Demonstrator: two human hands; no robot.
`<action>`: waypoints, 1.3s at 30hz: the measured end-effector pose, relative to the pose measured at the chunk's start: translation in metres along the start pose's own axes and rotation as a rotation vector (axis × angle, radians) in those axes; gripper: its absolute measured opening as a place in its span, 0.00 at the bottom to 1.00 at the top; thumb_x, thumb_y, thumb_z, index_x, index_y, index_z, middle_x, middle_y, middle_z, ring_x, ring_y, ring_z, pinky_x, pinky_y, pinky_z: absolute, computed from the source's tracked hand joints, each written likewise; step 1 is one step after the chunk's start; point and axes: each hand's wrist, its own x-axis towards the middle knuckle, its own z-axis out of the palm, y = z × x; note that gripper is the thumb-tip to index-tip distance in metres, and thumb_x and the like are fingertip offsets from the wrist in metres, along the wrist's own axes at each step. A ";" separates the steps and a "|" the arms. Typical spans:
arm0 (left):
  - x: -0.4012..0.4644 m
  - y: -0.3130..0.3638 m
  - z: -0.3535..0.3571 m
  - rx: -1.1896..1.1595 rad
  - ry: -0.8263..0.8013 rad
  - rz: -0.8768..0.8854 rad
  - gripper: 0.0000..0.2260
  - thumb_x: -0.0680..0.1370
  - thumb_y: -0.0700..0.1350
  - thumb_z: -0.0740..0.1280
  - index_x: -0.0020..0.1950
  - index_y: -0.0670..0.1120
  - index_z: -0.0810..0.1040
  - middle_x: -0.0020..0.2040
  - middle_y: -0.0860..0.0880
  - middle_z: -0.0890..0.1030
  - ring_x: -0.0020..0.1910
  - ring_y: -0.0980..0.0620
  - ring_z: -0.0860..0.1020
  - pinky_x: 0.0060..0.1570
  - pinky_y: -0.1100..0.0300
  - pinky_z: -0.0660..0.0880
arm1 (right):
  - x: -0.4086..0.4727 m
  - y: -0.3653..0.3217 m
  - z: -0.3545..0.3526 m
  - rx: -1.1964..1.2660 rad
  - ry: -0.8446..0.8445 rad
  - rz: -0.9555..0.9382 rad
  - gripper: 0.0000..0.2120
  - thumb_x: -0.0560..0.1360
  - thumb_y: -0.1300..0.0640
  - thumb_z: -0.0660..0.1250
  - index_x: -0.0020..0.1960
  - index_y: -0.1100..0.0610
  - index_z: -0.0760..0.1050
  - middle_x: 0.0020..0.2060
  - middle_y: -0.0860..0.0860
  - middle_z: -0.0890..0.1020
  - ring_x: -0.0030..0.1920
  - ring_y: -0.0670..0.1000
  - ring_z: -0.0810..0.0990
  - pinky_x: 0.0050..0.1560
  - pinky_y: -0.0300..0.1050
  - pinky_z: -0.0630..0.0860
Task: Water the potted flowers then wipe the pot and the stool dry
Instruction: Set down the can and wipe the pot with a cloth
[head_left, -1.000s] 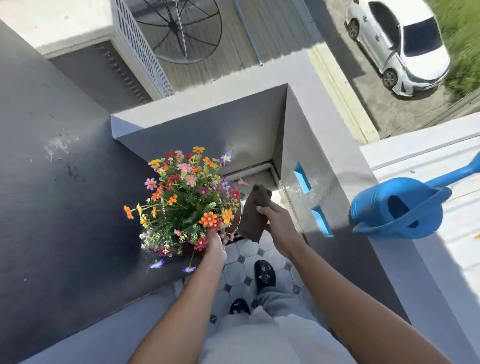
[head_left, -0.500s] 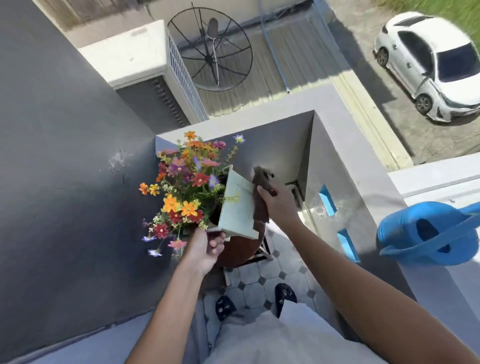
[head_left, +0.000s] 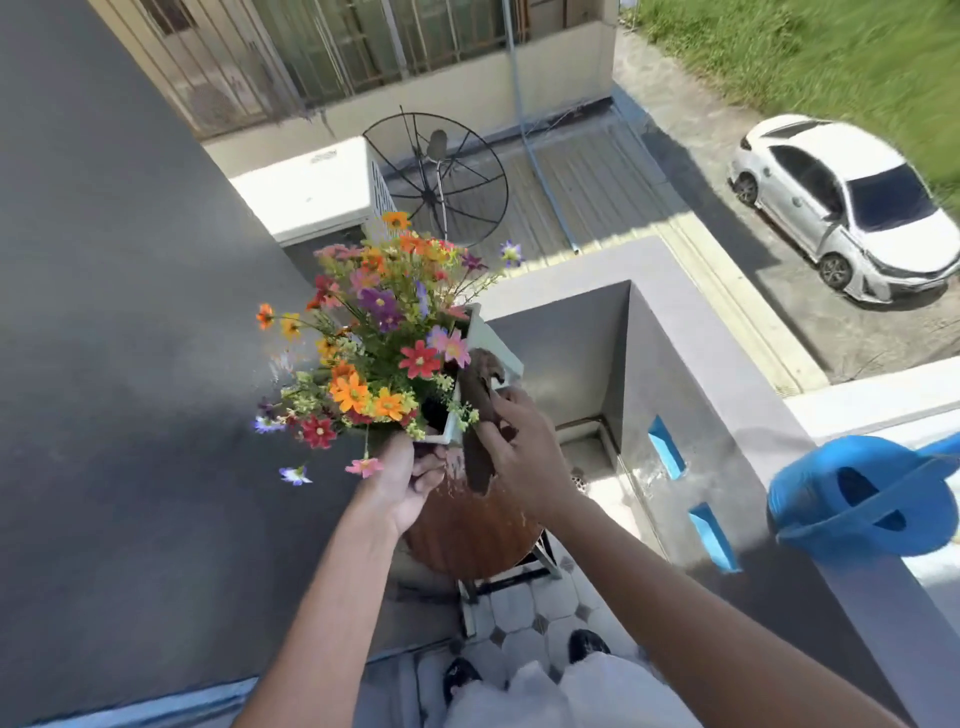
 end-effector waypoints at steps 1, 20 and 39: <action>-0.003 0.000 0.001 -0.007 -0.003 0.006 0.14 0.82 0.37 0.49 0.42 0.40 0.70 0.25 0.45 0.70 0.15 0.60 0.59 0.14 0.69 0.54 | 0.003 0.003 0.000 -0.023 0.033 0.025 0.10 0.76 0.60 0.63 0.53 0.59 0.81 0.47 0.50 0.76 0.48 0.50 0.77 0.49 0.45 0.73; -0.025 0.003 0.016 -0.076 -0.043 0.004 0.13 0.80 0.36 0.54 0.38 0.41 0.71 0.22 0.48 0.72 0.15 0.61 0.61 0.15 0.70 0.55 | 0.010 -0.003 -0.019 -0.133 0.103 0.085 0.08 0.77 0.59 0.66 0.51 0.60 0.83 0.42 0.52 0.78 0.44 0.50 0.75 0.44 0.45 0.69; -0.041 -0.008 0.014 -0.074 -0.066 0.045 0.13 0.80 0.35 0.54 0.37 0.41 0.71 0.27 0.45 0.72 0.17 0.59 0.62 0.17 0.68 0.57 | 0.000 0.020 -0.023 -0.159 0.093 0.199 0.08 0.77 0.59 0.67 0.41 0.59 0.81 0.36 0.55 0.81 0.38 0.55 0.77 0.38 0.46 0.65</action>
